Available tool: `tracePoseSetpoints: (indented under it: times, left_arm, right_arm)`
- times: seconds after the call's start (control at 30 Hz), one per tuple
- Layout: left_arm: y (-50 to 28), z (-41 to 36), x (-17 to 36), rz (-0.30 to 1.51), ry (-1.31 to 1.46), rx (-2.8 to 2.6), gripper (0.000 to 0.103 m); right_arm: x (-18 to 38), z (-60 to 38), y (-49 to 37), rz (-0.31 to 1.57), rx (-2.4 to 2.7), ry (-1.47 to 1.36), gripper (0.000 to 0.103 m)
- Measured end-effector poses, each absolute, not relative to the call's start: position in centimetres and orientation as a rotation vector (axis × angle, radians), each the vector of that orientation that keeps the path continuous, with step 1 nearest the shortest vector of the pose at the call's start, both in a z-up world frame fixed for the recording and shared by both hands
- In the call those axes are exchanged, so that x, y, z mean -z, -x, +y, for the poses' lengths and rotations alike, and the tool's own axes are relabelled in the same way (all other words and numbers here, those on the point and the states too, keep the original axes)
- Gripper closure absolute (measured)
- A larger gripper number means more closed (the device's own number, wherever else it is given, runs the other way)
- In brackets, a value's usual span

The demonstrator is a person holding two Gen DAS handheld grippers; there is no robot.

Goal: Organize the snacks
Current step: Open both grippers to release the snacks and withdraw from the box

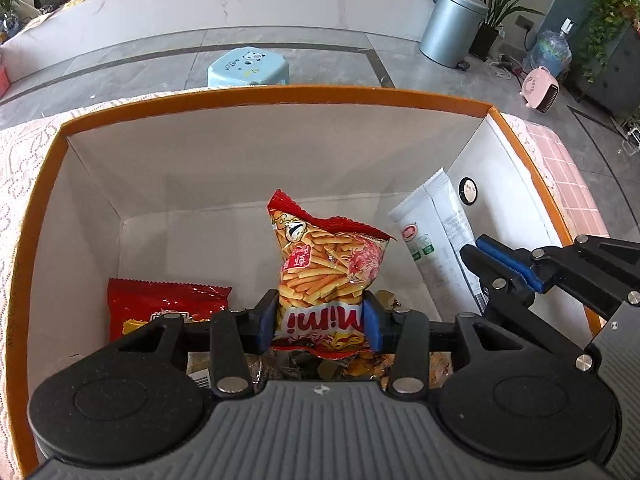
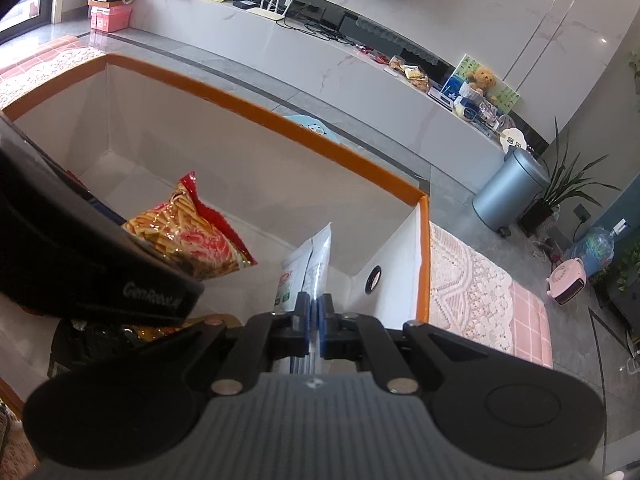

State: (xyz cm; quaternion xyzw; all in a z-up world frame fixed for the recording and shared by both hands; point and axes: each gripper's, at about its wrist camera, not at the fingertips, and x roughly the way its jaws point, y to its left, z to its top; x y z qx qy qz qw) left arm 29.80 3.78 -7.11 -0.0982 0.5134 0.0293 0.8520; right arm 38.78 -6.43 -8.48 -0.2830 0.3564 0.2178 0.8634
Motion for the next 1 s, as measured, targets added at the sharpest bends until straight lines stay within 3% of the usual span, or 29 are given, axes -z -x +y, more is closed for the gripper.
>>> tracePoseSetpoints:
  times: [0.13,0.23,0.4,0.53,0.77,0.83,1.0]
  left_arm:
    - [-29.2,4.0,6.5,1.053,0.242,-0.048,0.039]
    - [-28.9,4.0,6.1,1.043,0.243,-0.046,0.037]
    - [-28.0,3.9,5.1,1.017,0.265,-0.041,0.036]
    - [-26.8,3.7,3.8,0.979,0.247,-0.047,0.035]
    - [-24.3,2.4,0.6,0.889,0.178,-0.059,0.035]
    - [-23.4,2.0,-0.4,0.860,0.149,-0.060,0.034]
    - [-20.8,1.1,-2.5,0.802,0.108,-0.059,0.034]
  right_arm:
    - [8.6,-6.4,-38.8,0.759,-0.445,0.603,0.097]
    - [8.1,-6.5,-38.8,0.757,-0.436,0.586,0.085]
    - [6.9,-6.8,-38.2,0.733,-0.431,0.572,0.083]
    - [5.8,-7.0,-37.1,0.693,-0.426,0.574,0.064]
    - [3.6,-7.8,-35.1,0.649,-0.409,0.581,0.062]
    - [2.9,-8.2,-34.5,0.642,-0.404,0.570,0.056]
    - [0.8,-9.4,-32.6,0.633,-0.397,0.519,0.053]
